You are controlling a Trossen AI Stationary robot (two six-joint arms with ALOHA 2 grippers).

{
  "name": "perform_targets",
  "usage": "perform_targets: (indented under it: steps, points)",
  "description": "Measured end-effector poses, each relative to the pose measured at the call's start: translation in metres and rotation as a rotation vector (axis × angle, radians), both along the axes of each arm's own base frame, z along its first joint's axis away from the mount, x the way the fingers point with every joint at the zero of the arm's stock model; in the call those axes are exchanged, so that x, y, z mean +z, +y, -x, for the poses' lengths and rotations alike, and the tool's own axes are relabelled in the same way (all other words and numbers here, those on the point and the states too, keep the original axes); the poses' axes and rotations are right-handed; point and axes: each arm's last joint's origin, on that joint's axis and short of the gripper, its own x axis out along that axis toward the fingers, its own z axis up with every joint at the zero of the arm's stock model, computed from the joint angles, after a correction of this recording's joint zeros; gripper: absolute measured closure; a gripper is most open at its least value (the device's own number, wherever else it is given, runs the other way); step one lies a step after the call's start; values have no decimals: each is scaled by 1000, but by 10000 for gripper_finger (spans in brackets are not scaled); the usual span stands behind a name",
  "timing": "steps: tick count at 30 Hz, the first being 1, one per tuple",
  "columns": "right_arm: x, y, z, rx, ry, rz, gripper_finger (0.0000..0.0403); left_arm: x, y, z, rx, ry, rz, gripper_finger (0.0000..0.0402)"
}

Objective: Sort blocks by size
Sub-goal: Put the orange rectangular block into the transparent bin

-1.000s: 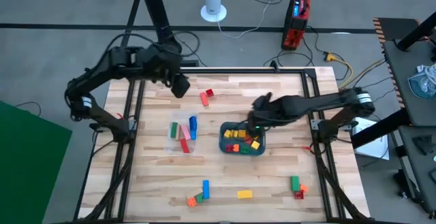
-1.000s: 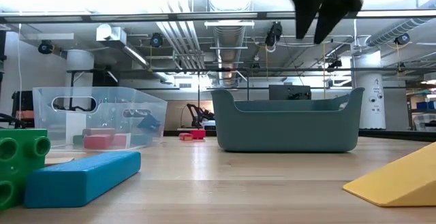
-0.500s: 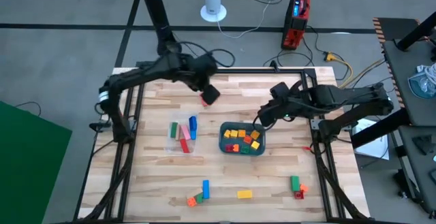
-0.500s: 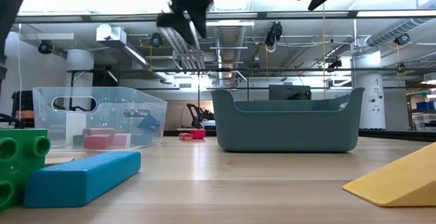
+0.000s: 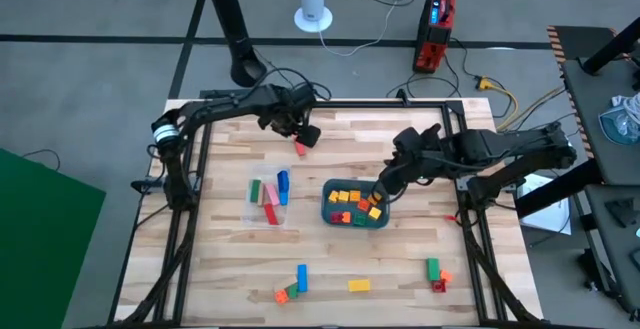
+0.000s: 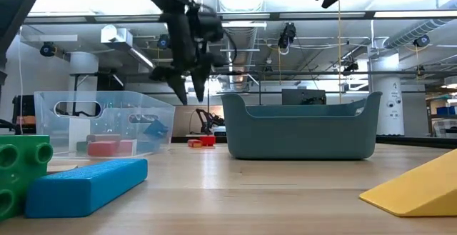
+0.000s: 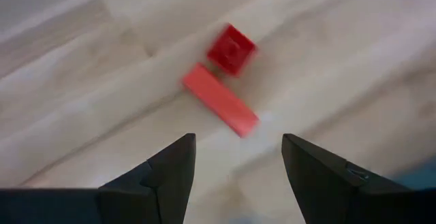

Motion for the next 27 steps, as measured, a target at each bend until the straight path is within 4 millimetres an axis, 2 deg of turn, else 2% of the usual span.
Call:
perform_targets:
  steps: [4, 12, 16, 21, 27]
  points:
    - [-1, -4, -1, -26, -1, 11, 260, -22, 12, 1, 61, 45, 23, 196]
    - [-1, -13, -2, -63, 1, -2, 234, -61, 15, -12, 83, 123, 70, 196]
    - [-1, -18, -2, -83, 3, -3, 221, -69, 17, -17, 80, 112, 73, 196]
    - [-1, -26, -2, -112, 7, 0, 212, -69, 20, -24, 88, 35, 68, 186]
    - [-1, -34, -2, -136, 12, 4, 213, -71, 20, -21, 141, 63, 48, 168]
